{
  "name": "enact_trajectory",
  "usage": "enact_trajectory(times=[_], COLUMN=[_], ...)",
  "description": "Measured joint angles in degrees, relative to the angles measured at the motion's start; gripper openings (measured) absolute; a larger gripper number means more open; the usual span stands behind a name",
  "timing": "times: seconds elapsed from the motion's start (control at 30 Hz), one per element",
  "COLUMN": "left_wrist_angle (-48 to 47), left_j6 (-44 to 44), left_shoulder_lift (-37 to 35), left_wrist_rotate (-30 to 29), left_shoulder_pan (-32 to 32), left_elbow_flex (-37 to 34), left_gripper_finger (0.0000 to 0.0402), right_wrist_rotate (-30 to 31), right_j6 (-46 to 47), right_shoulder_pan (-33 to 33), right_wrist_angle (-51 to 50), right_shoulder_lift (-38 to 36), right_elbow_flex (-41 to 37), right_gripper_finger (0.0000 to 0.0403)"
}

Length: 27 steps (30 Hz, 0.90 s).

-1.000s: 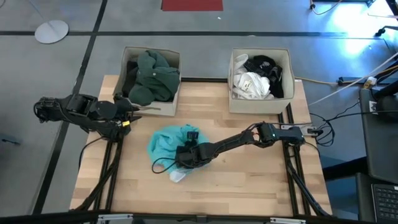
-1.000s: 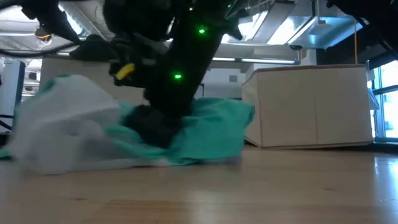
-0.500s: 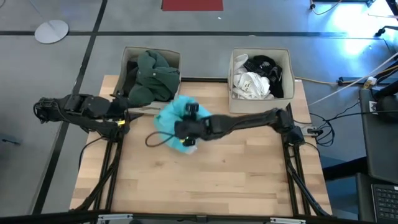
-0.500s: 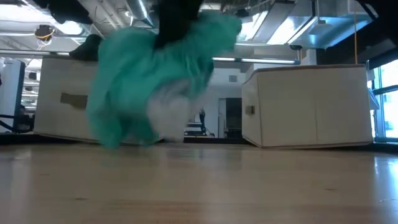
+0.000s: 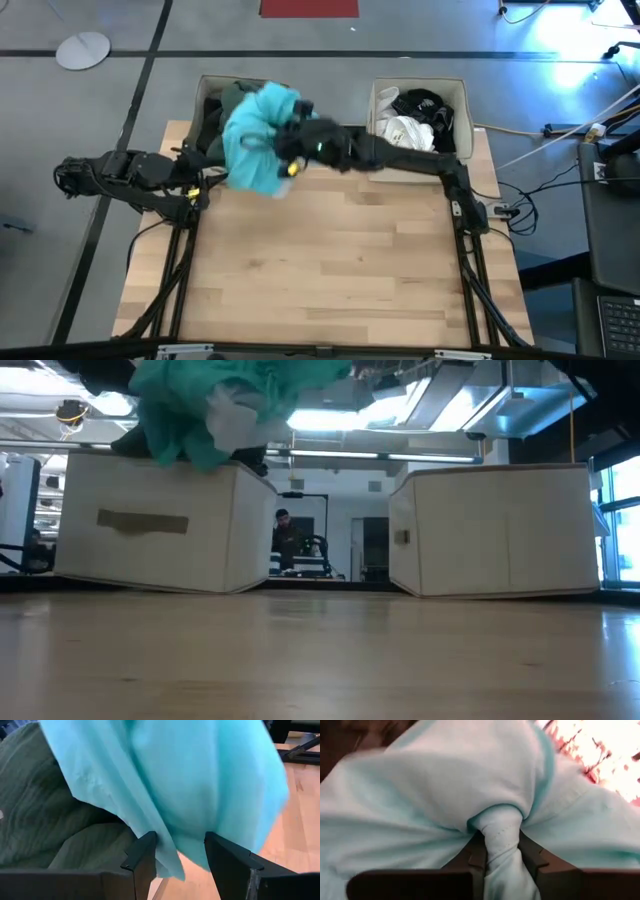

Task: Sort clothes
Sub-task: Put the light blue shorts into the left laundry bin

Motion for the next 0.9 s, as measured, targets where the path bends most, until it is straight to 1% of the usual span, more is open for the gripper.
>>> enact_trajectory(times=[0.13, 0.3, 0.37, 0.4, 0.53, 0.63, 0.8, 0.9], left_wrist_angle=[0.0, 0.6, 0.8, 0.8, 0.8, 0.9, 1.5, 2.3], left_j6=[0.0, 0.3, 0.8, 1.2, 1.4, 1.5, 1.4, 1.5], left_shoulder_lift=[-1.0, -2.6, -2.9, -3.2, -3.2, -3.2, -3.3, -3.3], left_wrist_rotate=[0.0, -0.4, -0.5, -0.6, -0.7, -0.7, -0.7, -0.7], left_shoulder_pan=[0.0, 0.0, 0.0, 0.0, 0.0, 0.0, 0.0, 0.0], left_elbow_flex=[0.8, 1.5, 1.5, 1.5, 1.5, 1.5, 1.5, 1.5], left_gripper_finger=[0.0162, 0.0162, 0.0162, 0.0162, 0.0162, 0.0162, 0.0162, 0.0162], right_wrist_rotate=[-10.4, -24.1, -27.9, -28.8, -29.1, -29.0, -29.3, -32.2], right_j6=[-0.4, 7.3, 10.0, 11.1, 14.1, 16.2, 20.1, 22.7], right_shoulder_pan=[-6.2, -13.3, -15.3, -16.0, -18.8, -20.7, -23.1, -24.0], right_wrist_angle=[12.5, 26.0, 30.9, 33.0, 39.1, 40.6, 38.7, 36.2], right_shoulder_lift=[0.5, 4.4, 6.8, 8.0, 12.9, 16.5, 21.4, 23.6], right_elbow_flex=[-0.7, -0.7, -0.7, -0.7, -0.7, -0.7, -0.6, -0.6], right_gripper_finger=[0.0053, 0.0053, 0.0053, 0.0053, 0.0053, 0.0053, 0.0054, 0.0055])
